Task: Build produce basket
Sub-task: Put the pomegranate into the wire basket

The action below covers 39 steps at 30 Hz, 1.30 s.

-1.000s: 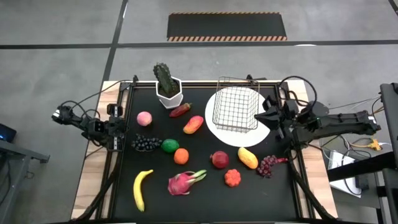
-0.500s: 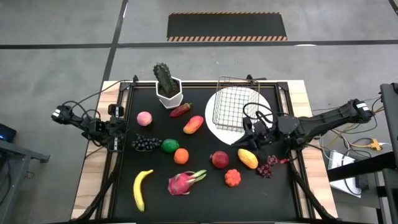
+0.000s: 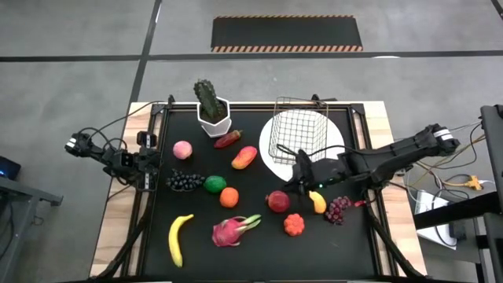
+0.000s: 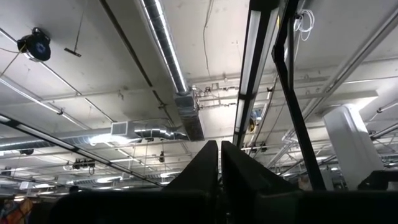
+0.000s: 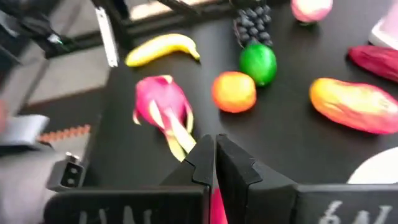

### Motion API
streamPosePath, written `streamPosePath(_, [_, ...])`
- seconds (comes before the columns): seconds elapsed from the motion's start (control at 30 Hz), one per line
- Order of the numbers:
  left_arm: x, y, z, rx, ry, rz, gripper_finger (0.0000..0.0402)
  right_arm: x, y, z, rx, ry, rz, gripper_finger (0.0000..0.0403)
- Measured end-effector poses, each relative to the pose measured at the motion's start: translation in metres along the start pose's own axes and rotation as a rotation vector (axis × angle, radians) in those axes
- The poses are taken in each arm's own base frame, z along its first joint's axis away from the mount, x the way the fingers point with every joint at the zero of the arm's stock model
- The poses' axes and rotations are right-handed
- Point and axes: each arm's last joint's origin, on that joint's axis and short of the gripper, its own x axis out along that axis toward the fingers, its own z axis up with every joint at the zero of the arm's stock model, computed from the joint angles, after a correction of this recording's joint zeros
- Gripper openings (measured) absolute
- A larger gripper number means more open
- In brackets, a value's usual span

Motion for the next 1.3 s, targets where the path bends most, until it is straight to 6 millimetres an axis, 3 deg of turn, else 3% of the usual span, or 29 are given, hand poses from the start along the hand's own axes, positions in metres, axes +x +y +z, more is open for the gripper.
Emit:
streamPosePath(0.4, [0.000,0.000,-0.001,0.002,0.014,0.019,0.0003,0.034,0.011,0.023,0.005,0.388,-0.179,0.0010])
streamPosePath(0.53, [0.000,0.000,-0.001,0.003,0.015,0.019,0.0003,0.043,0.014,0.026,0.014,0.499,-0.196,0.0030])
streamPosePath(0.73, [0.000,0.000,-0.001,0.004,0.018,0.018,0.0003,0.057,0.017,0.029,0.010,0.596,-0.224,0.0115])
streamPosePath(1.1, [0.000,0.002,-0.003,0.006,0.053,0.090,0.0003,0.082,0.018,0.025,-0.005,0.657,-0.237,0.0338])
streamPosePath(1.2, [0.000,0.003,-0.003,0.015,0.066,0.114,0.0003,0.088,0.019,0.026,0.003,0.691,-0.247,0.0372])
streamPosePath(1.3, [0.000,0.003,-0.003,0.015,0.075,0.130,0.0003,0.094,0.022,0.030,0.032,0.719,-0.270,0.0378])
